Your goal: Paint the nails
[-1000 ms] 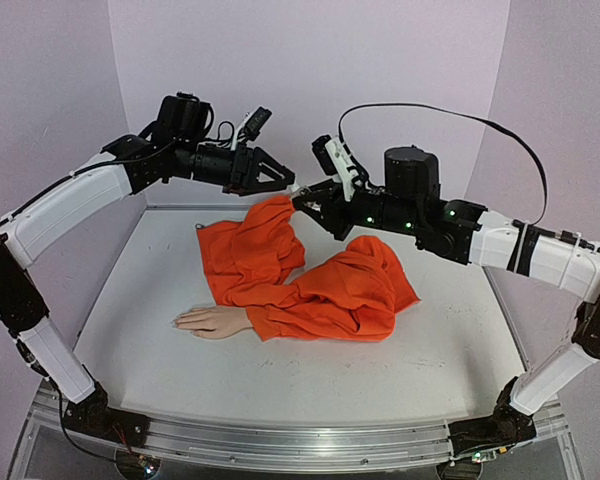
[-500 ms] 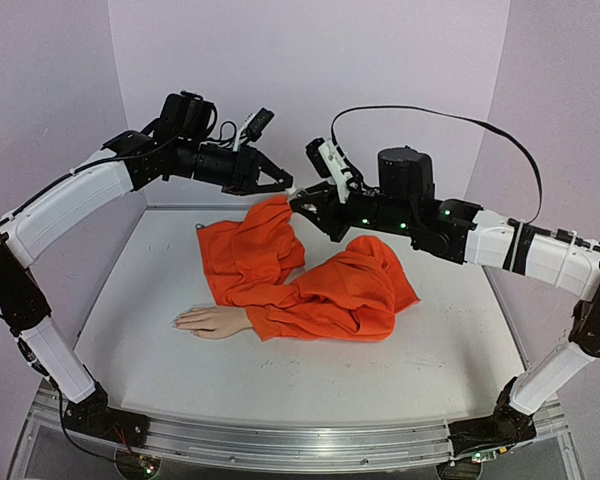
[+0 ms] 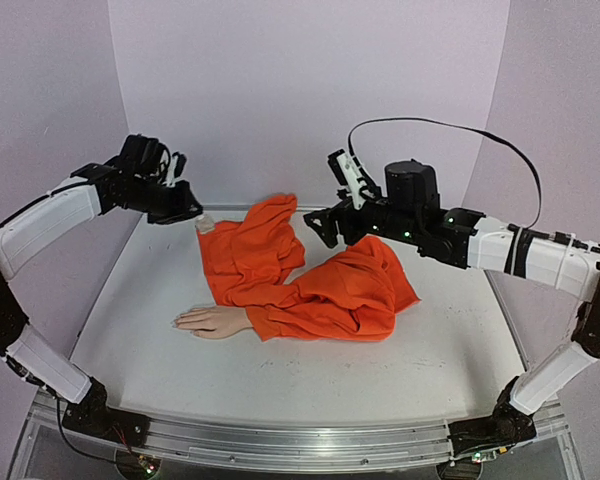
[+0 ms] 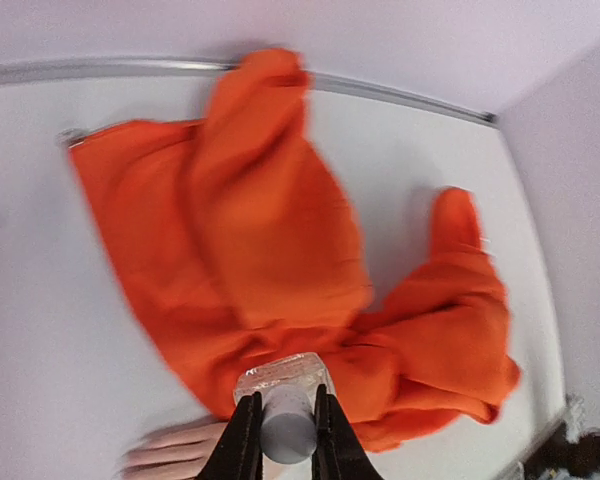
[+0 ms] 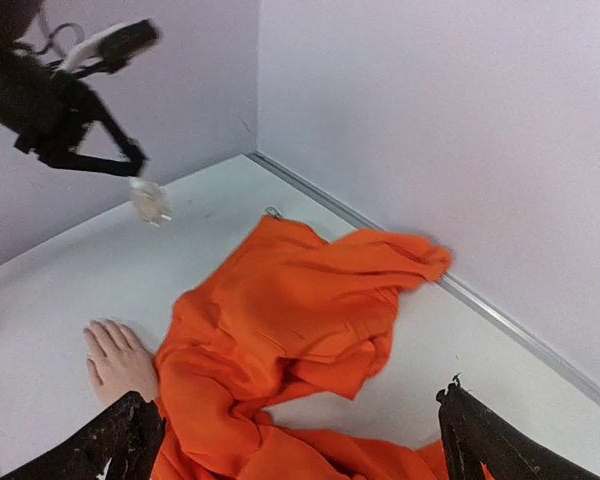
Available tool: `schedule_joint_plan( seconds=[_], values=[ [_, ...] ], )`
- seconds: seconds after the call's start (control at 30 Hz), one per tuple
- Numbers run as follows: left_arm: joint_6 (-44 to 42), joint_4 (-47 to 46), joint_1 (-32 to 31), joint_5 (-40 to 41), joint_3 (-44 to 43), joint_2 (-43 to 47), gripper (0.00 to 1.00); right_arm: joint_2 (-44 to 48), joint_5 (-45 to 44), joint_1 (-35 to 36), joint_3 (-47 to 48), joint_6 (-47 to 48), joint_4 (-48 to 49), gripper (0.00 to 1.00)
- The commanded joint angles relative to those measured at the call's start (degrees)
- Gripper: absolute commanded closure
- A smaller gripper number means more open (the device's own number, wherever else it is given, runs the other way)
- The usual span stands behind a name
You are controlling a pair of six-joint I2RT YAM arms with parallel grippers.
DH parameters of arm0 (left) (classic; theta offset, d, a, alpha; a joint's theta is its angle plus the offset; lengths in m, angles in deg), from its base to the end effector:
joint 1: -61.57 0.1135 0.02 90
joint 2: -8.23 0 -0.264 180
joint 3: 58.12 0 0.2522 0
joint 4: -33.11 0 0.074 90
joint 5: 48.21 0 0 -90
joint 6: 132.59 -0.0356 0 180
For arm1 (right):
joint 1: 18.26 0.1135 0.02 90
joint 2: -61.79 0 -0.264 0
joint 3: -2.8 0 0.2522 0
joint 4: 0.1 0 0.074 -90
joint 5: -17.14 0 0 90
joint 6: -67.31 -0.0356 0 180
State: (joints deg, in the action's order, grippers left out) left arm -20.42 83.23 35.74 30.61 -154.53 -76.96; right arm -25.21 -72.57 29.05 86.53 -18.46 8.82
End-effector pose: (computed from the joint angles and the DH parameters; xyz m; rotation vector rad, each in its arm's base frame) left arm 0.2940 -0.1500 0.3572 0.1825 2.3141 -0.6582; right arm 0.2487 0.2699 0.3735 -0.6569 1.3509 0.6123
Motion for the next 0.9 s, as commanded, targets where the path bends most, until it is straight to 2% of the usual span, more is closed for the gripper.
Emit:
schedule_joint_plan(
  seconds=[0.0, 0.1, 0.2, 0.37, 0.6, 0.87],
  values=[
    [4.13, -0.22, 6.52, 20.54, 9.95, 7.10, 1.00, 5.16, -4.02, -4.66, -3.75, -3.78, 2.28, 0.02],
    [6.04, -2.89, 11.94, 25.46, 17.71, 8.21, 1.00, 7.02, -5.06, -6.97, -5.79, -6.62, 2.13, 0.02],
    [9.36, -5.64, 17.94, 25.05, 24.05, 7.94, 1.00, 8.62, -5.27, -9.47, -7.19, -7.95, 1.71, 0.02],
    [14.88, -11.75, 22.78, 29.00, 32.65, 6.43, 1.00, 11.16, -5.99, -12.54, -9.47, -8.47, 1.34, 0.02],
    [20.88, -14.60, 23.93, 33.58, 36.21, 3.57, 1.00, 14.26, -6.06, -17.64, -12.81, -10.11, 0.59, 0.02],
    [24.44, -14.30, 24.76, 33.74, 37.48, 2.44, 0.89, 16.74, -5.51, -23.16, -16.53, -12.13, -0.82, 0.02]
  ],
)
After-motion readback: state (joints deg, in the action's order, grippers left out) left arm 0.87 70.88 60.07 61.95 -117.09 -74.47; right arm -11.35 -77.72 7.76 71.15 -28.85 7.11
